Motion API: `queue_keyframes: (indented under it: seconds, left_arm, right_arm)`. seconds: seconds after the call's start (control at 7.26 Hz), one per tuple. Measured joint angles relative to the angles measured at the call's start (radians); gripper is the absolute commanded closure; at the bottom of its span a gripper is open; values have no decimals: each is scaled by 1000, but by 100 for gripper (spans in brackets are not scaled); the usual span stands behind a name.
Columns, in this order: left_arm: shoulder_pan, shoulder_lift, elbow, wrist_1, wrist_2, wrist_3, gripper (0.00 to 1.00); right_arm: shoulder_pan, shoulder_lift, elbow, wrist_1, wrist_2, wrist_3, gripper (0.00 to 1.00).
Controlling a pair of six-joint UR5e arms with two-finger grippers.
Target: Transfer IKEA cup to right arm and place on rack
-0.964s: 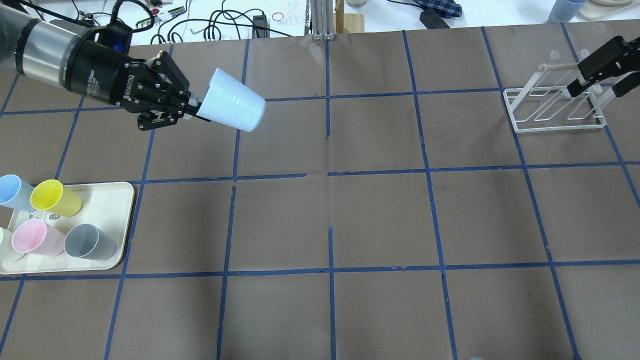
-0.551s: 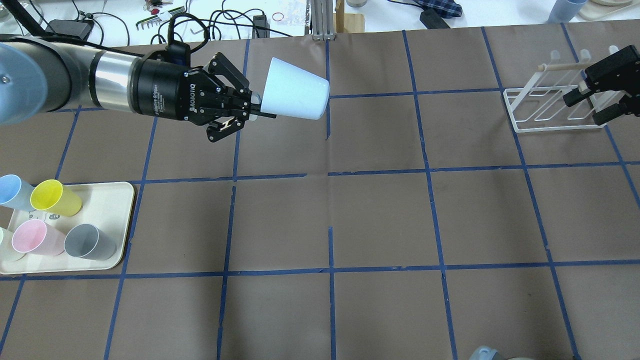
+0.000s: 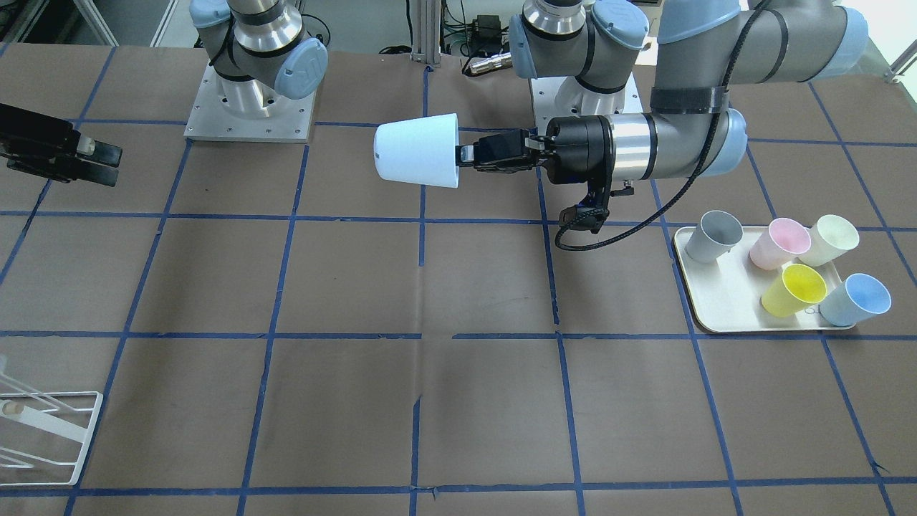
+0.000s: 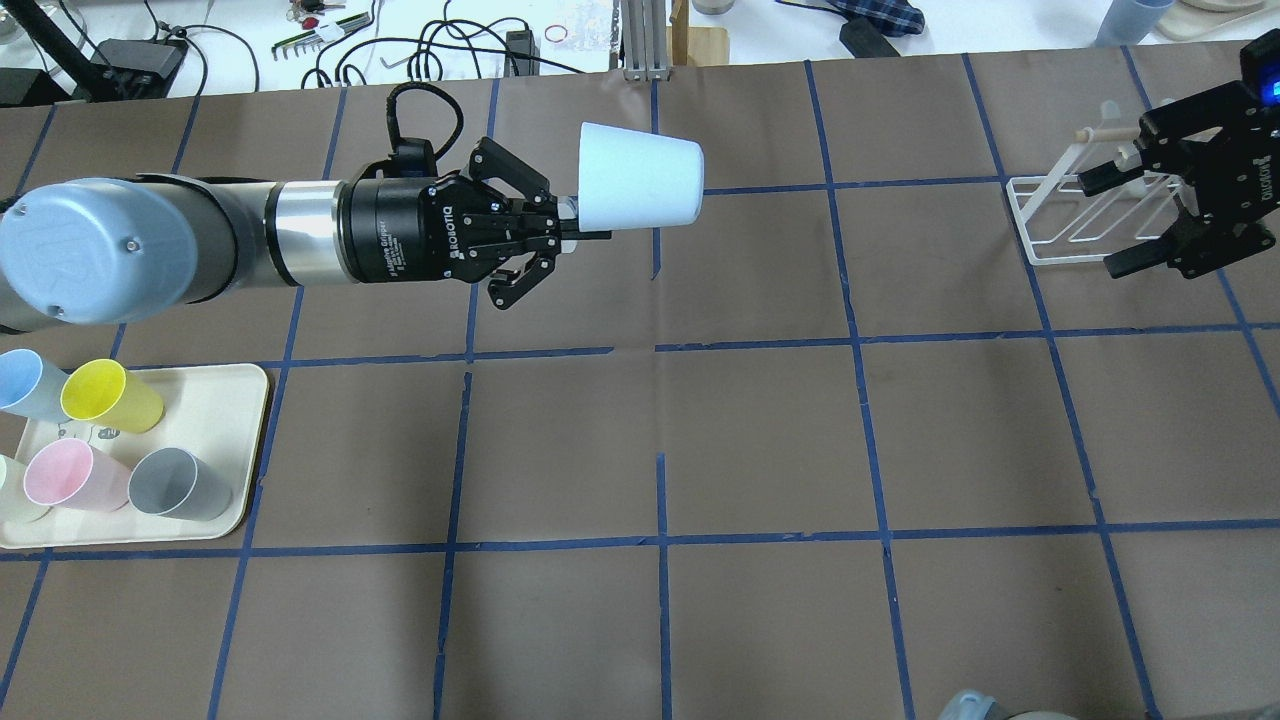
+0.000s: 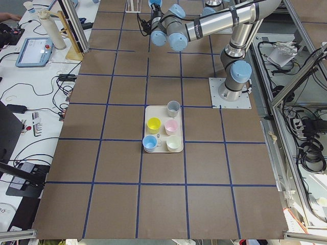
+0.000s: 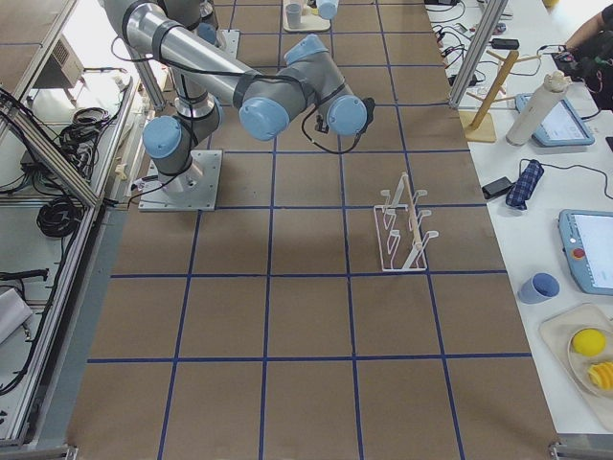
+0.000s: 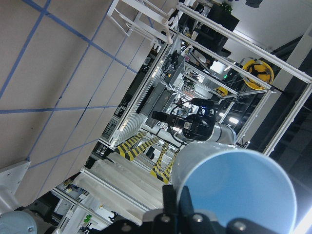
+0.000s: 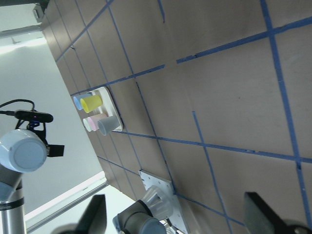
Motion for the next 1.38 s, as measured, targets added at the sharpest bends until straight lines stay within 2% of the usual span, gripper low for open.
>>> queue_keyframes:
  seconds: [0.28, 0.55, 0.96, 1.38]
  left_arm:
    - [-43, 2, -4, 1, -56, 10, 100]
    - [-89, 2, -8, 3, -120, 21, 100]
    - [-127, -5, -40, 4, -170, 73, 100]
    - [-146, -8, -47, 4, -176, 84, 100]
  right_arm:
    - [23, 10, 7, 158, 102, 25, 0]
    - [74, 28, 8, 238, 165, 109, 0]
    - [174, 27, -2, 277, 262, 415, 0]
    - [255, 20, -5, 283, 283, 610, 0]
